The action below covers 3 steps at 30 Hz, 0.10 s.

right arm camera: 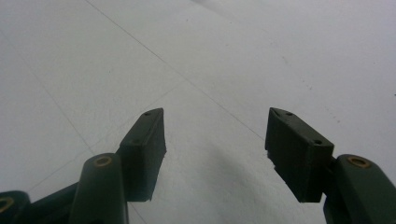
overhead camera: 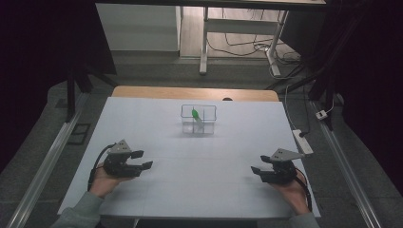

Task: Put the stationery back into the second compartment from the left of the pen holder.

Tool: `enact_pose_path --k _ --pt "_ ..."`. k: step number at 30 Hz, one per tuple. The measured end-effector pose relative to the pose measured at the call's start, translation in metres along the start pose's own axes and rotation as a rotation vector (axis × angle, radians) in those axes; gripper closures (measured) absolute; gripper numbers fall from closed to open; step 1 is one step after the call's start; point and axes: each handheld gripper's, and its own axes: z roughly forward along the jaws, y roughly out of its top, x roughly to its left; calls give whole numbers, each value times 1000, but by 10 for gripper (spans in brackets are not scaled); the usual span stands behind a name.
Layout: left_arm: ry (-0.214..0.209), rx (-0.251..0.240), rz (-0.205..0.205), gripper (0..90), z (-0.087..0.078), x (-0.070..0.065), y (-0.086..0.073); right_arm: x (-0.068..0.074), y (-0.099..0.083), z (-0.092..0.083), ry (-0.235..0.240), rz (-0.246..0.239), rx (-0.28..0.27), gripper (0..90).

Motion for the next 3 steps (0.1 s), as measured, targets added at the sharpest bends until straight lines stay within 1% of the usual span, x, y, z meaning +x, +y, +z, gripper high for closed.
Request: enact_pose_path --k 3 --pt "7 3 9 369 0 -1 0 0 0 0 3 -2 0 375"
